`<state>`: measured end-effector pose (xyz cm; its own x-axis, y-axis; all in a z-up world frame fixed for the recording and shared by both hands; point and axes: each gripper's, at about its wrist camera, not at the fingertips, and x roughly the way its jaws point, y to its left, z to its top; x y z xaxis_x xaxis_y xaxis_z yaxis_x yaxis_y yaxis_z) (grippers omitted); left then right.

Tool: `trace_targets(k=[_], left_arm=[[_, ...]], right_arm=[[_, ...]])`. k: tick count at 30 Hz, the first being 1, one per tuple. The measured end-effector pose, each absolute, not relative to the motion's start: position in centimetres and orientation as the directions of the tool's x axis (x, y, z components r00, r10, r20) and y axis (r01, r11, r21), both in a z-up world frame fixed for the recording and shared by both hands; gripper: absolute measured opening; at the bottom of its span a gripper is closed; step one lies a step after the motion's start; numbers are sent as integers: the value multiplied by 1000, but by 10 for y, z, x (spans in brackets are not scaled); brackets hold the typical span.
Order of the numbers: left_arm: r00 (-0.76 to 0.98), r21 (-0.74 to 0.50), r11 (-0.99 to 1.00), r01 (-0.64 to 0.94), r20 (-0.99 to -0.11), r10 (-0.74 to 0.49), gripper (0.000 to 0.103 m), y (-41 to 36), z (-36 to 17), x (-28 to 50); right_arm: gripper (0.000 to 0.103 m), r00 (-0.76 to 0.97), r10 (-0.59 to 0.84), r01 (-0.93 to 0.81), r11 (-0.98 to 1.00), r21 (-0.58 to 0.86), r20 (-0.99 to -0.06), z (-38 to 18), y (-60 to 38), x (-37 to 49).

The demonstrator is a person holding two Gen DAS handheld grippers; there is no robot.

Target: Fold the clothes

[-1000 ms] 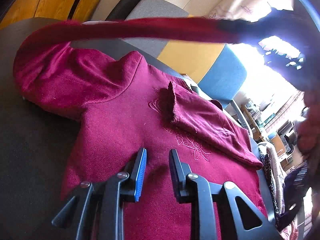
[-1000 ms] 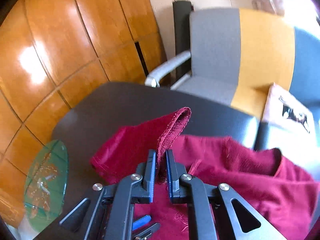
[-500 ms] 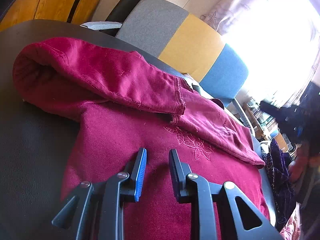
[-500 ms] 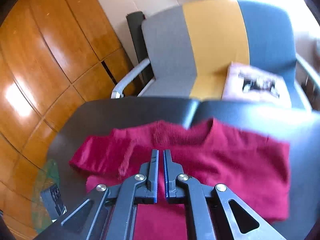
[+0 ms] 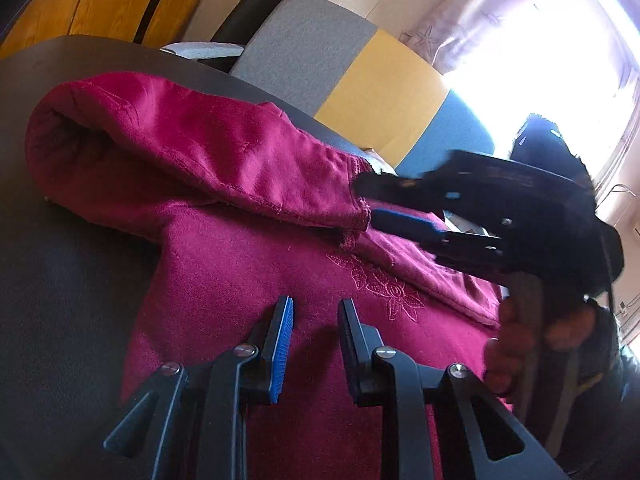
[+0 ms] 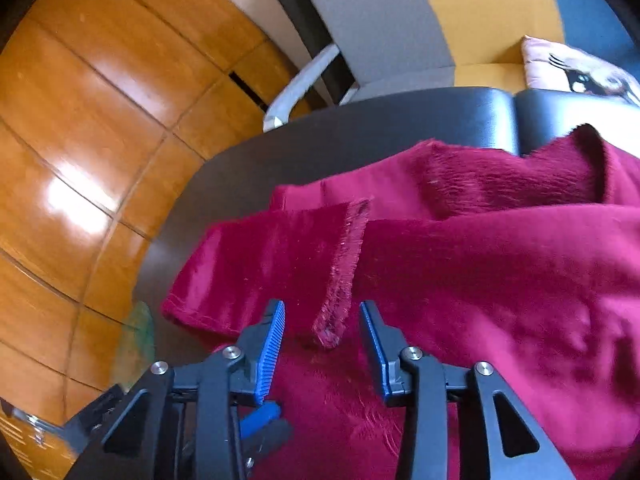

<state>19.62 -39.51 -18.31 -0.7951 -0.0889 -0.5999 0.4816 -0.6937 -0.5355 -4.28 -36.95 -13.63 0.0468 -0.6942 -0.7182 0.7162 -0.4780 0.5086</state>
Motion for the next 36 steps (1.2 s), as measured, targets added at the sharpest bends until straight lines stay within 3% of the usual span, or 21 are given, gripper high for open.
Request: trace_targets(k=[2,3,10,16,22,28,32,35,36], left_arm=[[-798,-540,-692,478,-596,-86,22,-395,-183,197],[-799,-542,-692,477,-595,-86,22,-396,-183,197],[-800,-542,-692,477,-594,-86,22,-395,-183,197],[-794,-533,-695,483,-601,-91,22,-393,-182,195],[-791,-527,-698,485,-605,-92,22,-393,-181,193],[-787,-520,-701,489,-610,-96,22,-392,-180,190],[-784,-514,-703,492,-613,-100,22,-393,-180,193],[-782,-511,-704,493,-615,-102,22,-396,-178,199],[-782,-510,-705,493,-615,-102,22,-396,-178,200]], right_arm=[[26,19,-664,745,-489,454,-747,-137,-378,-35],[10,-9,-650,773,-487,407,-760,-133,-381,-29],[7,-156,-642,890,-422,175,-751,-81,-390,4],[7,-233,-698,899,-421,124,-677,-23,-371,5],[6,-311,-690,861,-496,114,-653,-2,-323,-24],[5,-363,-638,778,-609,156,-680,-32,-252,-65],[6,-283,-653,719,-629,295,-703,-69,-225,-87],[10,-181,-721,670,-588,453,-669,-94,-221,-91],[20,-149,-737,653,-574,494,-660,-102,-222,-89]])
